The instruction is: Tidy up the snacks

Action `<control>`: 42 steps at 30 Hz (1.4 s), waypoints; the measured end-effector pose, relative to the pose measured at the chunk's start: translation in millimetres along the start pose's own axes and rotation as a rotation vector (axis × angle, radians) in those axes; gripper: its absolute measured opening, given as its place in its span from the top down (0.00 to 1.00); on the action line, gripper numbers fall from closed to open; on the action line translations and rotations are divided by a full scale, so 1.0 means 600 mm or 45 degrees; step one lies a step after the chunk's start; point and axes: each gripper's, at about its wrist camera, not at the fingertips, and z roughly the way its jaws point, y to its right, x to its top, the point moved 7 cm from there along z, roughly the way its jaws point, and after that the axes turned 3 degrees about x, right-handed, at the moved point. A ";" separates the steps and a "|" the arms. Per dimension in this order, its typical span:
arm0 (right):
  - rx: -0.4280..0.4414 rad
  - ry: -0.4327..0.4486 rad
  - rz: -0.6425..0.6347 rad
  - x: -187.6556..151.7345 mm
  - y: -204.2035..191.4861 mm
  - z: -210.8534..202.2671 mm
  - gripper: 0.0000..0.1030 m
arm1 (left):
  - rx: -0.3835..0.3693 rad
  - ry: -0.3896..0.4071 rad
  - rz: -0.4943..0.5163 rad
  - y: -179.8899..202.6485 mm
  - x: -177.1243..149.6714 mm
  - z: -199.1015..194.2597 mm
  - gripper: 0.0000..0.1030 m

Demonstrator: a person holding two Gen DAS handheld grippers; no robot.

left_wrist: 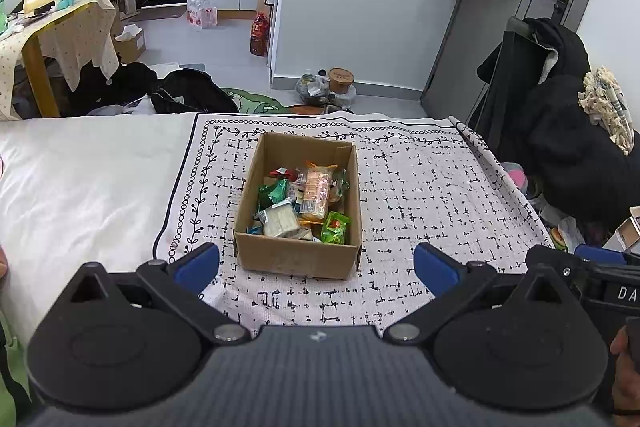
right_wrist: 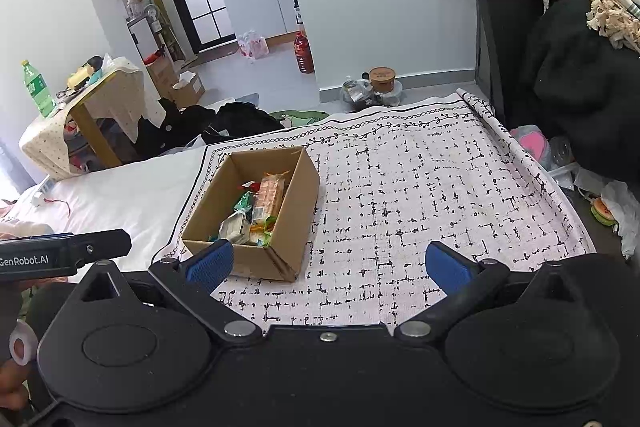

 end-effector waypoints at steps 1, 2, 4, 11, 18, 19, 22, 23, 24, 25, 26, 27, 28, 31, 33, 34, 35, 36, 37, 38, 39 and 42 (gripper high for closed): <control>0.000 -0.001 0.001 0.001 0.000 0.001 0.00 | 0.000 0.000 0.000 -0.001 0.000 -0.001 0.00; 0.001 -0.002 0.002 0.001 0.000 0.001 0.00 | 0.000 0.000 0.001 0.000 0.000 0.000 0.00; 0.001 -0.002 0.002 0.000 0.000 0.001 0.00 | 0.001 -0.002 0.000 0.000 0.000 0.000 0.00; 0.000 -0.003 0.002 0.001 -0.001 0.001 0.00 | -0.001 -0.005 0.005 0.002 -0.001 0.001 0.00; 0.001 -0.004 0.004 0.000 -0.001 0.000 0.00 | 0.000 -0.009 0.006 0.004 0.000 0.002 0.00; 0.000 -0.004 0.005 0.000 -0.001 0.000 0.00 | -0.001 -0.009 0.005 0.005 0.000 0.002 0.00; -0.001 -0.002 0.009 0.000 0.000 -0.001 0.00 | -0.002 -0.011 0.008 0.006 0.000 0.003 0.00; -0.002 -0.002 0.010 0.000 0.000 -0.001 0.00 | -0.002 -0.011 0.009 0.007 -0.001 0.003 0.00; -0.002 -0.001 0.012 0.000 0.000 -0.001 0.00 | -0.001 -0.011 0.009 0.007 -0.001 0.003 0.00; -0.001 -0.002 0.011 0.001 0.001 -0.001 0.00 | -0.002 -0.011 0.007 0.007 -0.001 0.003 0.00; -0.003 -0.003 0.010 0.000 0.001 -0.001 0.00 | -0.002 -0.012 0.005 0.006 -0.001 0.003 0.00; -0.003 -0.004 0.009 0.000 0.001 -0.001 0.00 | -0.002 -0.014 0.003 0.006 -0.002 0.003 0.00; -0.003 -0.004 0.009 0.000 0.001 -0.001 0.00 | -0.003 -0.014 0.002 0.006 -0.002 0.003 0.00; -0.006 -0.006 0.007 0.001 0.000 -0.001 0.00 | -0.004 -0.017 0.004 0.005 -0.003 0.004 0.00; -0.003 -0.008 0.007 0.000 -0.001 0.000 0.00 | -0.003 -0.017 0.003 0.004 -0.003 0.003 0.00; -0.002 -0.009 0.008 0.000 -0.001 0.000 0.00 | -0.003 -0.017 0.002 0.004 -0.003 0.003 0.00; -0.001 -0.009 0.008 0.001 -0.001 0.000 0.00 | -0.002 -0.018 0.000 0.004 -0.003 0.004 0.00; -0.002 -0.009 0.008 0.001 -0.001 0.000 0.00 | -0.002 -0.018 -0.001 0.003 -0.003 0.004 0.00; -0.003 -0.009 0.007 0.000 -0.001 0.000 0.00 | -0.002 -0.019 -0.002 0.003 -0.003 0.004 0.00; -0.003 -0.009 0.007 0.000 0.000 0.000 0.00 | -0.002 -0.019 -0.003 0.003 -0.003 0.004 0.00; -0.003 -0.009 0.007 0.000 0.000 0.000 0.00 | -0.004 -0.020 -0.004 0.003 -0.003 0.004 0.00; -0.004 -0.012 0.009 0.000 0.000 0.000 0.00 | -0.006 -0.020 -0.004 0.002 -0.003 0.004 0.00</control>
